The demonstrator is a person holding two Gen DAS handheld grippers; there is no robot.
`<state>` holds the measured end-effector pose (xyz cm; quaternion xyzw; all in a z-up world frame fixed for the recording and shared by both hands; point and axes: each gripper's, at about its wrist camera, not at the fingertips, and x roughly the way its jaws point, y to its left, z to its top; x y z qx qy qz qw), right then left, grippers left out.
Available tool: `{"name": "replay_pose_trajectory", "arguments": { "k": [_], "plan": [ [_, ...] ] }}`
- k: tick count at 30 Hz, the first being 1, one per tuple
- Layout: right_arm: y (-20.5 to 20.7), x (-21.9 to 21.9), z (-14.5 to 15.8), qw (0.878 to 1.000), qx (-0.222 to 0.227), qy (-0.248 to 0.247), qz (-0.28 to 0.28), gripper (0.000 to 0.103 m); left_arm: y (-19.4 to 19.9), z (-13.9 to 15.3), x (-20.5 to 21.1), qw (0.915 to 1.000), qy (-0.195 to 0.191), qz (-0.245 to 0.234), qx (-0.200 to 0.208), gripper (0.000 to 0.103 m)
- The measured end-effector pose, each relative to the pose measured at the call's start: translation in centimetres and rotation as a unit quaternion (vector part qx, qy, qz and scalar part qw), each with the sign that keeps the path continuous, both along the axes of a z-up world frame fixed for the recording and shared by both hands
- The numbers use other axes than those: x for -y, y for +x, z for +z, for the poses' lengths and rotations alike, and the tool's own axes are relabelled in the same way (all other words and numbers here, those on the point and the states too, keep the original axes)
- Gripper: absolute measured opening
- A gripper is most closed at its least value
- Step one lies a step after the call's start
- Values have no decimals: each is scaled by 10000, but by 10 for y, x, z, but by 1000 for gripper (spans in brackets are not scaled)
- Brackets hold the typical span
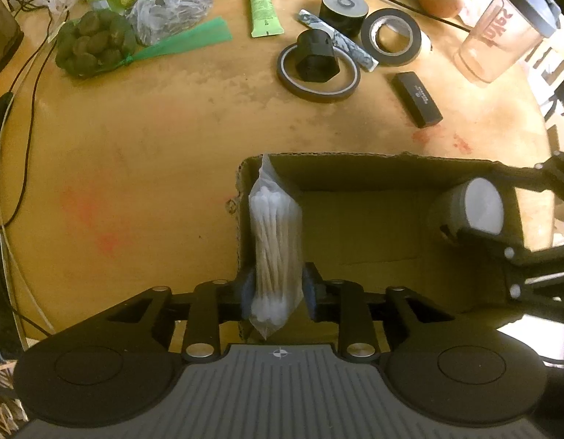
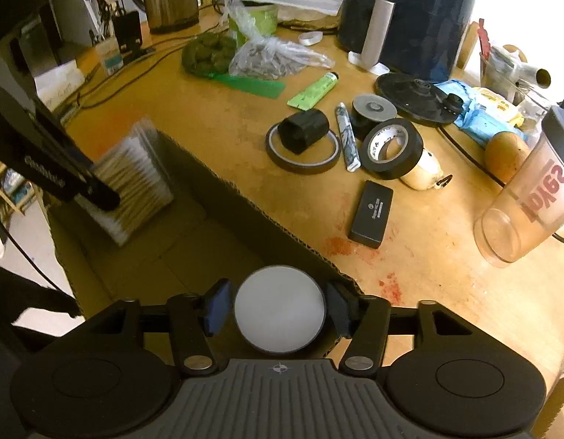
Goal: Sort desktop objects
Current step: 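Carry the swab bag into the box with the left tool while the right tool drops the jar there, then grasp the black rectangular case with the right tool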
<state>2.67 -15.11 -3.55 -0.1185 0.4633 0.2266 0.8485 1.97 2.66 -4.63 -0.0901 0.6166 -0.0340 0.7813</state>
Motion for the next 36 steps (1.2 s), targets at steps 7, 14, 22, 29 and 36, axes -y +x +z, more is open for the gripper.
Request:
{"name": "replay_pose_trajectory", "arguments": {
  "k": [7, 14, 22, 29, 36],
  "plan": [
    [-8, 5, 18, 9993, 300, 215, 91, 95, -7, 15, 2, 9998, -40, 79, 181, 43],
    [-11, 22, 32, 9981, 458, 374, -176, 103, -17, 38, 2, 9976, 207, 211, 618, 69],
    [-2, 44, 29, 9961, 436, 322, -694, 103, -24, 55, -5, 9912, 0, 568, 1198, 69],
    [12, 48, 21, 9944, 341, 240, -967, 103, -22, 63, -5, 9849, 49, 621, 1617, 72],
    [32, 44, 12, 9919, 136, 185, -1246, 103, -15, 65, -9, 9796, 73, 612, 1910, 72]
  ]
}}
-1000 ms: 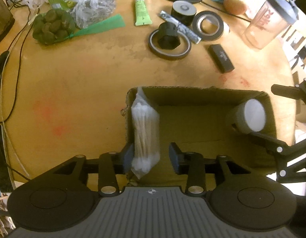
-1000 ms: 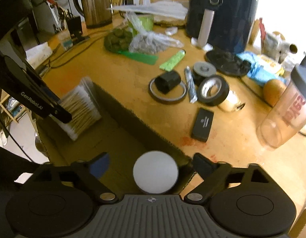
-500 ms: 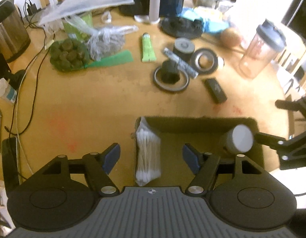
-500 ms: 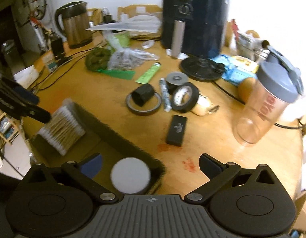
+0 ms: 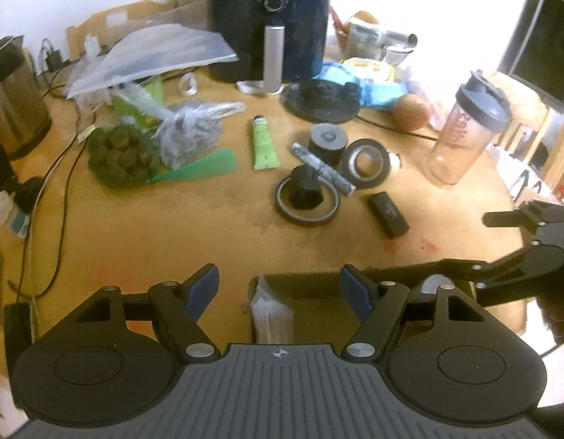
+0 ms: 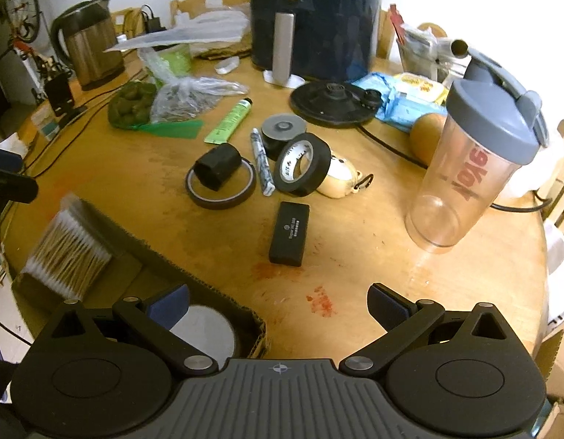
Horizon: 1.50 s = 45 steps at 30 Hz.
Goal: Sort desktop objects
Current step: 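Grasp the black rectangular case with the right tool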
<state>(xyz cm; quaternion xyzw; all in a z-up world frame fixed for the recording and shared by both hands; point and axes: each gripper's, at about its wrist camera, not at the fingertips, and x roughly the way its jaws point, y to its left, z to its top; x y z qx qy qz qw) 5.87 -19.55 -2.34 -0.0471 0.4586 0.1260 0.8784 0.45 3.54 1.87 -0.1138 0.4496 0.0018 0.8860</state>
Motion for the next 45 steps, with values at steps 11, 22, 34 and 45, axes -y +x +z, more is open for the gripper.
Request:
{"name": "replay_pose_trajectory", "arguments": {
  "k": [11, 22, 34, 45],
  "plan": [
    [39, 0, -13, 9993, -160, 179, -273, 103, 15, -5, 1, 9996, 20, -286, 70, 72],
    [67, -6, -29, 9997, -177, 19, -145, 94, 19, -12, -12, 9992, -311, -265, -9, 72],
    [97, -16, -54, 9993, -386, -28, 1, 70, 19, -21, -25, 9985, -535, -11, -126, 72],
    [112, -25, -70, 9982, -550, -242, -5, 45, 18, -28, -40, 9964, -733, 353, -217, 72]
  ]
}}
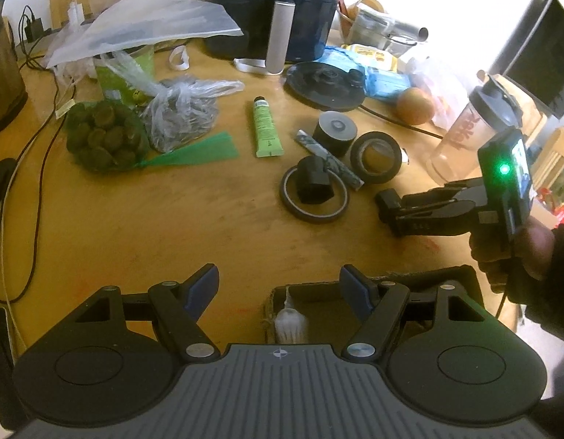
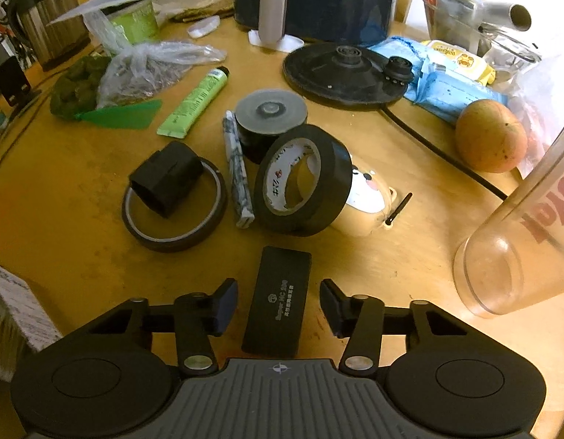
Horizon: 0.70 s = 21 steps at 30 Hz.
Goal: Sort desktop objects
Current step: 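Grasp the black rectangular case with the right tool, then grasp the black cylindrical piece off the tape ring with the left tool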
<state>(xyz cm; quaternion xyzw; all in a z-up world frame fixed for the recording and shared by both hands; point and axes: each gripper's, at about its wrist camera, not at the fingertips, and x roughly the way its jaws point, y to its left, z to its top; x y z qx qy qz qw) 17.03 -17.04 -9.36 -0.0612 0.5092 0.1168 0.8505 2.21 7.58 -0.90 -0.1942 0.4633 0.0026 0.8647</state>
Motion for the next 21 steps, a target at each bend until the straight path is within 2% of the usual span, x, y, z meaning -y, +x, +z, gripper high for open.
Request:
{"name": "replay_pose_trajectory", "arguments": {
  "k": [3, 5, 14, 21],
  "plan": [
    [1, -2, -2, 10000, -29, -22, -18, 36, 1, -1, -1, 10000, -20, 45, -17, 72],
    [1, -4, -2, 10000, -41, -26, -36, 34, 1, -2, -1, 10000, -35, 55, -29, 72],
    [1, -1, -1, 9999, -92, 43, -132, 34, 9, -2, -3, 10000, 10, 55, 10, 72],
    [-10, 7, 28, 9990, 209, 299, -262, 34, 22, -2, -5, 9999, 34, 89, 62, 72]
  ]
}}
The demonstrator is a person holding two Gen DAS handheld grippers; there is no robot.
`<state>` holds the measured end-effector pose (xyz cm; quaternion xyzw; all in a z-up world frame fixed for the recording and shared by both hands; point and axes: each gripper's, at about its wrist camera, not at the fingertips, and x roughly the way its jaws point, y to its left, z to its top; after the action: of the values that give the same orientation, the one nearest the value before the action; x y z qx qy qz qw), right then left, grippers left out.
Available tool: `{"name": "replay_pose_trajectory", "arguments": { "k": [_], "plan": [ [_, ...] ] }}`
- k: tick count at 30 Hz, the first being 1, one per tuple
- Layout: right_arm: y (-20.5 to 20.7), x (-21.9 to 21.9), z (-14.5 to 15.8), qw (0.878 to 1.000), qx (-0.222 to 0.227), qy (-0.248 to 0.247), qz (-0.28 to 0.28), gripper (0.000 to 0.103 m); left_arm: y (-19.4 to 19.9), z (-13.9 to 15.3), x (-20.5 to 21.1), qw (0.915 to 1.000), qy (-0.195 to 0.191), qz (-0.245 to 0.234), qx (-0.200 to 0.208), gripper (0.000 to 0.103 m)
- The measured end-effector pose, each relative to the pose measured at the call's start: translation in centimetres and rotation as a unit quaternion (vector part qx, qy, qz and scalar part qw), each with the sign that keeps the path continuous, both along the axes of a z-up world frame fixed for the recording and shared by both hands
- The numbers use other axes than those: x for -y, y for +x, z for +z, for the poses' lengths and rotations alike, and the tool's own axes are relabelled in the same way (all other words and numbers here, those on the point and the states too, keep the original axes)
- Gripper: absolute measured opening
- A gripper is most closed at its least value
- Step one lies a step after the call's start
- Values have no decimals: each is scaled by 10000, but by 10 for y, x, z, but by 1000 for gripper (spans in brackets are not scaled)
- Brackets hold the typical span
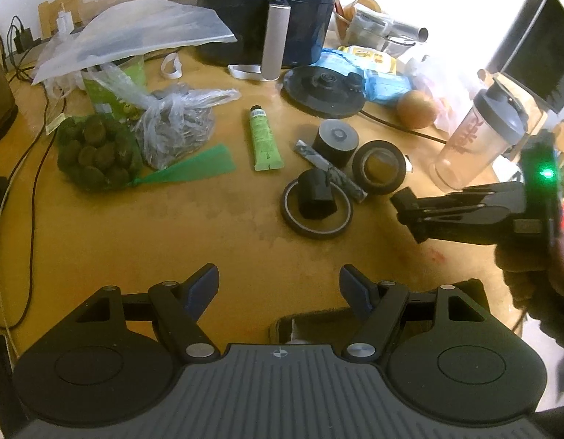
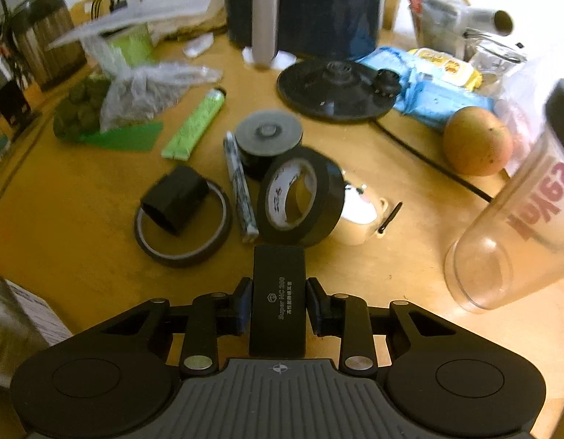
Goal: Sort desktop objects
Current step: 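Grasp the black cylindrical piece off the tape ring with the left tool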
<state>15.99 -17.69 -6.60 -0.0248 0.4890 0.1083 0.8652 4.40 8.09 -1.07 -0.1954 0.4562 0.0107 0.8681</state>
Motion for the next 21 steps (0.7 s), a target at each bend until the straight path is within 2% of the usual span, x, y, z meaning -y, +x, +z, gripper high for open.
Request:
{"name": "replay_pose_trajectory", "arguments": {
  "k": [6, 14, 21],
  "plan": [
    [-12, 8, 19, 9993, 126, 316, -120, 34, 16, -1, 2, 9999, 81, -116, 43, 72],
    [-33, 11, 45, 9982, 533, 146, -228, 34, 44, -1, -3, 9998, 111, -161, 86, 72],
    [-43, 26, 57, 9966, 525, 384, -500, 34, 67, -11, 0, 9997, -63, -248, 64, 72]
  ]
}}
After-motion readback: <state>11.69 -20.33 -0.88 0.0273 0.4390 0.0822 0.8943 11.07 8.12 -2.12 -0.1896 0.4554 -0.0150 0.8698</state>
